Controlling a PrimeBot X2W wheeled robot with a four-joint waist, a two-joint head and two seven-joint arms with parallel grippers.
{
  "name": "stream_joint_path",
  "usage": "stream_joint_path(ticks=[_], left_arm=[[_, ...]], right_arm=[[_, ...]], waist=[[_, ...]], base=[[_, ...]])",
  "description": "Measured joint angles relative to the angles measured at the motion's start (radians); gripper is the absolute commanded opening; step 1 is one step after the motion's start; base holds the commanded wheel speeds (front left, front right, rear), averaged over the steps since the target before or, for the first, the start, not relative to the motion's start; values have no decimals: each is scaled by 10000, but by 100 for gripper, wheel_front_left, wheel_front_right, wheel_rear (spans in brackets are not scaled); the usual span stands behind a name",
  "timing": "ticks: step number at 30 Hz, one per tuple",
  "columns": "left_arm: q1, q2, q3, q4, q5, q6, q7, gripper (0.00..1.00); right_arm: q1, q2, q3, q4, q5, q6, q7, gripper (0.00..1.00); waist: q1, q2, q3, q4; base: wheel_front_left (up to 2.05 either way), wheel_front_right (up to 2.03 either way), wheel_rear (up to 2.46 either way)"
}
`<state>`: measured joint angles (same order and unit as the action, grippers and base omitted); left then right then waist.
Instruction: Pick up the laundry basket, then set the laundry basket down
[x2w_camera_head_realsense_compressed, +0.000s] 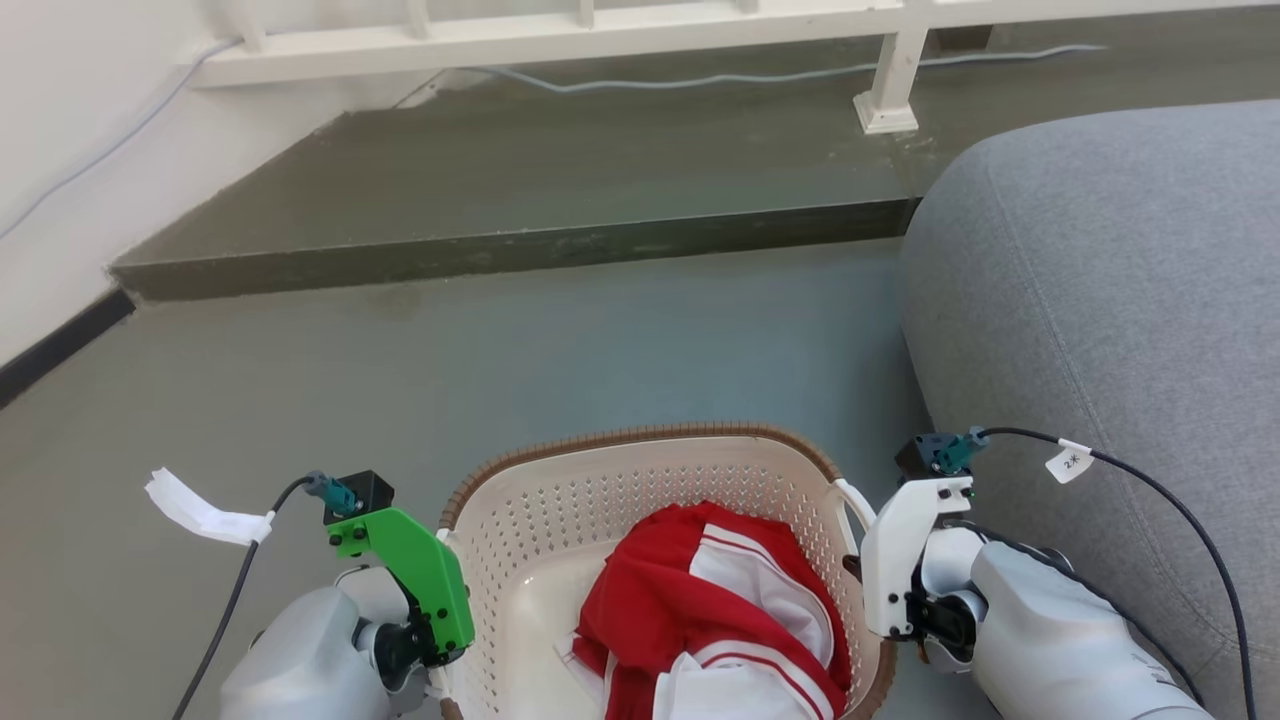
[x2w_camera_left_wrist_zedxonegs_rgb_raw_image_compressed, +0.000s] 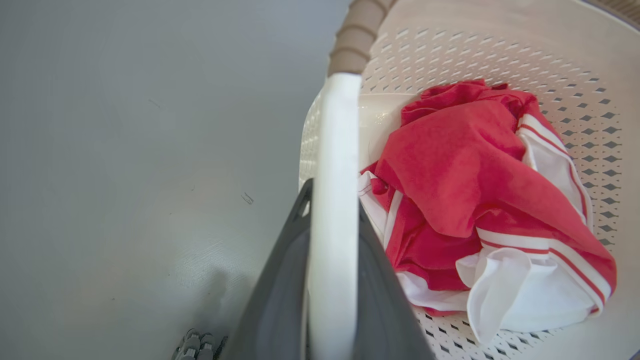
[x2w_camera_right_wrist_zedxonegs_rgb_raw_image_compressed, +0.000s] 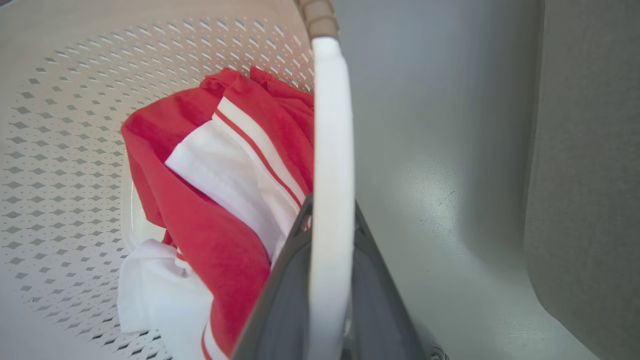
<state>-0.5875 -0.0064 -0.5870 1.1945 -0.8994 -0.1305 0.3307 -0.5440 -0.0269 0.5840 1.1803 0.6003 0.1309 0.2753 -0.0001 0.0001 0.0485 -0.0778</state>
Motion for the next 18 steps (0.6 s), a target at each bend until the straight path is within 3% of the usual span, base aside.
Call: stream_joint_path(ticks=[18], left_arm=[[2,15,-33,104,-67,-2,33,0]], right_arm=[[-1,2,153,-15,259,0,105,0]], waist=[[0,0,-144,-14]], base=[[0,0,0]])
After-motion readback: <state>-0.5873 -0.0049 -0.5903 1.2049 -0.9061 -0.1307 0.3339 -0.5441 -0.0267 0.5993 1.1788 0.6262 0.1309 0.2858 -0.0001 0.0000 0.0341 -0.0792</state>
